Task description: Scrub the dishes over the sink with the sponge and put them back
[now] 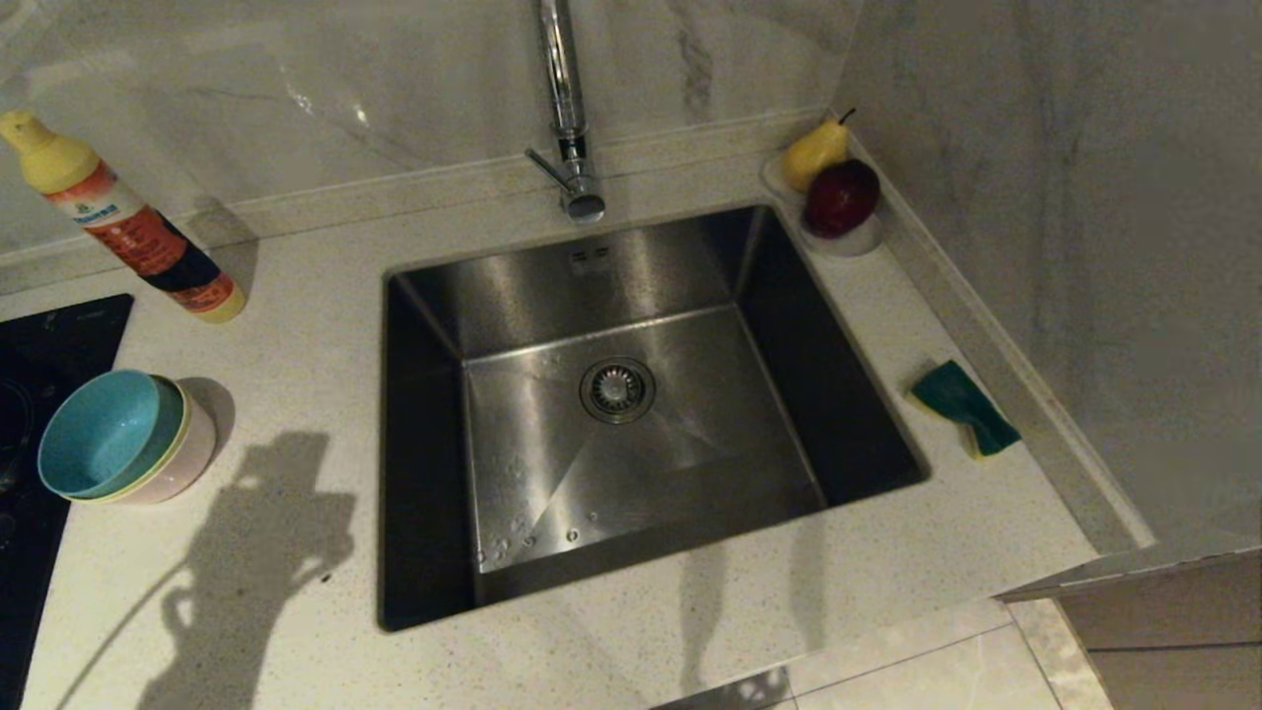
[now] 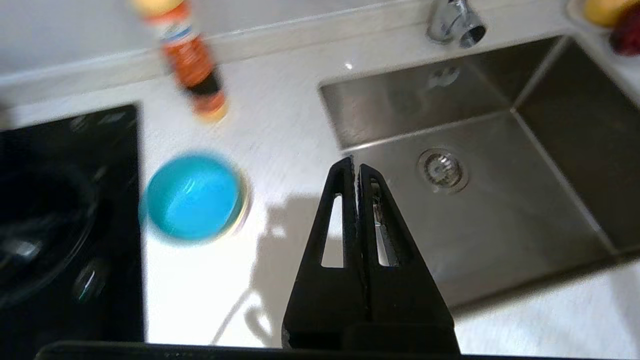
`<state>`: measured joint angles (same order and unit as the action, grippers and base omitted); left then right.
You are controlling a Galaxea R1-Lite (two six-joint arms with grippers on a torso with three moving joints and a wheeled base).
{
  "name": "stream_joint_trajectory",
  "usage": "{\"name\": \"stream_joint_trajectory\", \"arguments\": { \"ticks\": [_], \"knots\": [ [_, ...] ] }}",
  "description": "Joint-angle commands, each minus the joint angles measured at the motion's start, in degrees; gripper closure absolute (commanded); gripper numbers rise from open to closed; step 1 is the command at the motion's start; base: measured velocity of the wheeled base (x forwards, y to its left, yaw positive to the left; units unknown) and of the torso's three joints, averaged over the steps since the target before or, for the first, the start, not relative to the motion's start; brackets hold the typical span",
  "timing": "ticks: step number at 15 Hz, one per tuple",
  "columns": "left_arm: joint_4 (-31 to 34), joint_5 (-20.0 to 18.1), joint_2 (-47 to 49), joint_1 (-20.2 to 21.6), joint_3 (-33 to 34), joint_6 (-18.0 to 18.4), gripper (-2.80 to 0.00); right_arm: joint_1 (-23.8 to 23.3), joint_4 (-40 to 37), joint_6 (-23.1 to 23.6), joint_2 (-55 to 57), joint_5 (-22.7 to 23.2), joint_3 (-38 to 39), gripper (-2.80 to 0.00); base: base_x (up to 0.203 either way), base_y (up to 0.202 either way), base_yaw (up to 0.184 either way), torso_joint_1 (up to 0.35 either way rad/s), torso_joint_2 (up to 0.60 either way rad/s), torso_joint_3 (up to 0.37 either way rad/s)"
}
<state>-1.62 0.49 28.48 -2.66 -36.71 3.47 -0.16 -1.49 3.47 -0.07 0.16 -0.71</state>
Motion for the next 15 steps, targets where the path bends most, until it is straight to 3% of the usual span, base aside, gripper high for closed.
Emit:
{"name": "stream_joint_trajectory", "arguments": {
  "ticks": [1,10,12,15],
  "knots": [
    [1.36,0.10,-14.05,2.18,8.49,0.11,0.00,0.00,-0.01,0.04,-0.01,0.02,0.00,0.00,0.000,0.000,0.000,0.000,0.00,0.000],
    [0.37,0.17,-28.23,2.87,37.20,-0.35,0.00,-0.02,-0.01,0.04,-0.01,0.02,0.00,0.00,0.000,0.000,0.000,0.000,0.00,0.000],
    [-3.99,-0.03,-28.48,2.83,38.99,-0.85,0.00,0.04,-0.01,0.04,-0.01,0.02,0.00,0.00,0.000,0.000,0.000,0.000,0.00,0.000],
    [-4.16,0.04,-28.48,2.83,39.00,-0.44,0.00,-0.02,-0.01,0.04,-0.01,0.02,0.00,0.00,0.000,0.000,0.000,0.000,0.00,0.000]
  ]
}}
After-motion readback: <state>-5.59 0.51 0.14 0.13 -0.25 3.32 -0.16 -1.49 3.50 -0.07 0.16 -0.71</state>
